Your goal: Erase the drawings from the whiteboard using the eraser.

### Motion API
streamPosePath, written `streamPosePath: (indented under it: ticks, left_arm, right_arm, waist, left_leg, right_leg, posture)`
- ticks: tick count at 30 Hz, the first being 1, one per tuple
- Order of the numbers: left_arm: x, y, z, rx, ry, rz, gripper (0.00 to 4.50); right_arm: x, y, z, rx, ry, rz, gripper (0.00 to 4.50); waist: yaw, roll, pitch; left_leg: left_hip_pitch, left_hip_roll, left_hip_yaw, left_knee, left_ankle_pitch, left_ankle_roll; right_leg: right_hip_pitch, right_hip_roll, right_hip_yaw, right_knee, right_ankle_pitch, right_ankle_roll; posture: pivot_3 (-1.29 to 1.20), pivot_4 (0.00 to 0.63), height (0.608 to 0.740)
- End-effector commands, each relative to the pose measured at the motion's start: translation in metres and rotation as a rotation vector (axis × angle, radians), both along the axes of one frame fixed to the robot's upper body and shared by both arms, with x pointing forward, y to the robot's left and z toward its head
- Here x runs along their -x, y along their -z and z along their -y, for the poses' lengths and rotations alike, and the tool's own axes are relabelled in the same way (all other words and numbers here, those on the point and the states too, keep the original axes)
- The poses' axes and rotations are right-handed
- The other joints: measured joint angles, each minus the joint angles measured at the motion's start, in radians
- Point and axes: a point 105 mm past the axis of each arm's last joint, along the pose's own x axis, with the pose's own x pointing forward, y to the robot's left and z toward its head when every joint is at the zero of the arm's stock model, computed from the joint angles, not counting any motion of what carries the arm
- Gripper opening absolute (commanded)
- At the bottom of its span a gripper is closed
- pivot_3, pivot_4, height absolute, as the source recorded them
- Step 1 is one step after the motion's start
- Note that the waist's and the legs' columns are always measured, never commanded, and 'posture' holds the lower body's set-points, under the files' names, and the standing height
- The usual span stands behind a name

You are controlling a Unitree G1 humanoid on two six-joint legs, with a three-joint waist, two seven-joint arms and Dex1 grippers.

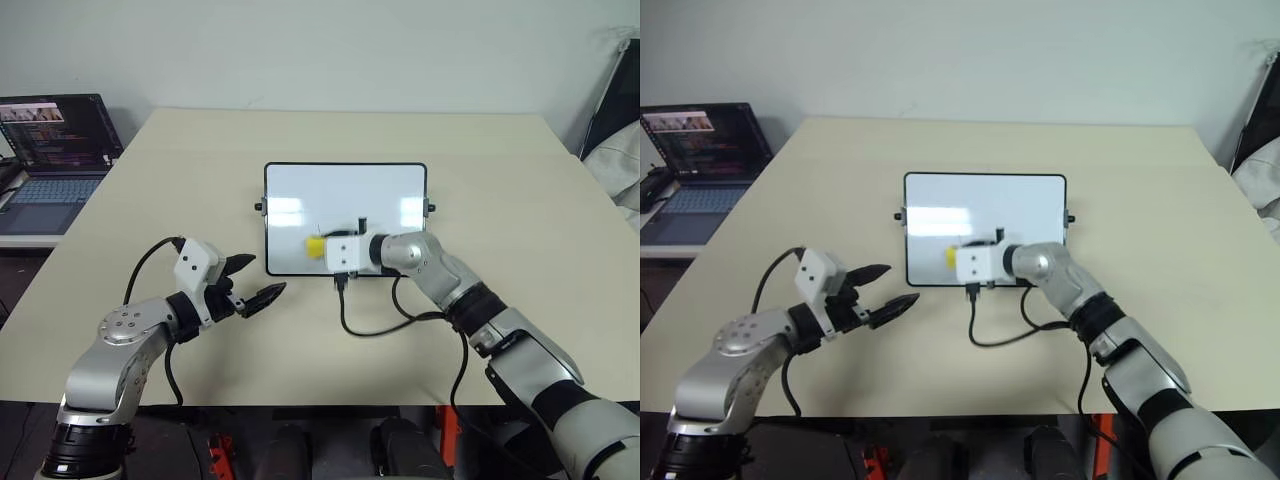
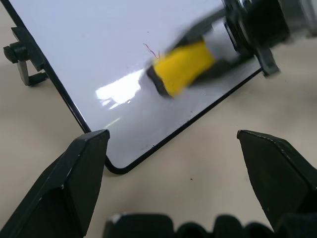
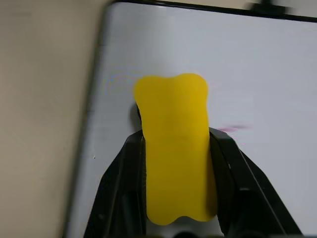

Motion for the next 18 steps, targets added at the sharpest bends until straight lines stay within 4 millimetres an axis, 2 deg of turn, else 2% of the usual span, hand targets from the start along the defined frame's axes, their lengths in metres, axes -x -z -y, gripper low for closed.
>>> streamPosePath:
  ticks: [1, 6, 9, 11, 16, 18]
  left_arm:
    - [0.001, -0.013, 0.007, -0.003, 0.033, 0.047, 4.50]
    - [0.000, -0.013, 0.008, 0.000, 0.037, 0.046, 4.50]
    - [0.001, -0.013, 0.008, -0.001, 0.039, 0.044, 4.50]
    - [0.001, -0.012, 0.007, -0.002, 0.038, 0.041, 4.50]
    - [0.002, -0.005, 0.002, -0.022, 0.022, 0.018, 4.50]
    - [0.002, -0.003, -0.001, -0.032, 0.006, 0.014, 4.50]
  right_arm:
    - [-0.015, -0.006, 0.023, -0.024, 0.114, 0.005, 1.30]
    - [0.008, 0.029, 0.021, 0.139, 0.009, -0.115, 1.30]
    - [0.025, 0.040, 0.013, 0.200, -0.069, -0.154, 1.30]
    - [0.023, 0.031, 0.005, 0.162, -0.062, -0.111, 1.30]
    - [0.002, -0.010, -0.011, 0.011, 0.013, 0.061, 1.30]
    - [0.001, -0.016, -0.021, -0.018, 0.001, 0.075, 1.30]
  waist:
    - [0.001, 0.000, 0.000]
    - [-0.001, 0.000, 0.000]
    - [-0.002, 0.000, 0.000]
    - [-0.003, 0.000, 0.000]
    - [-0.012, 0.000, 0.001]
    - [-0.015, 0.000, 0.002]
  left_leg:
    - [0.000, 0.000, 0.000, 0.000, 0.000, 0.000]
    - [-0.001, 0.000, 0.000, -0.002, -0.001, 0.000]
    - [-0.001, 0.000, 0.000, -0.003, -0.001, 0.000]
    - [-0.001, 0.000, 0.000, -0.003, -0.001, 0.000]
    - [-0.001, 0.001, 0.001, -0.003, -0.001, 0.000]
    - [-0.001, 0.001, 0.001, -0.003, 0.000, 0.000]
  right_leg:
    - [0.000, 0.000, 0.000, 0.000, 0.000, 0.000]
    - [-0.001, 0.000, 0.000, -0.001, 0.000, 0.000]
    - [-0.001, 0.000, 0.001, -0.001, 0.000, 0.000]
    - [-0.001, 0.000, 0.000, -0.001, 0.000, 0.000]
    - [-0.003, 0.000, 0.001, -0.001, 0.000, 0.000]
    - [-0.003, 0.000, 0.001, 0.000, 0.000, 0.000]
  posture:
    - [0.00, 0.150, 0.740]
    - [0.00, 0.150, 0.740]
    - [0.00, 0.150, 0.740]
    - [0.00, 0.150, 0.740]
    - [0.00, 0.150, 0.740]
    - [0.00, 0.150, 0.740]
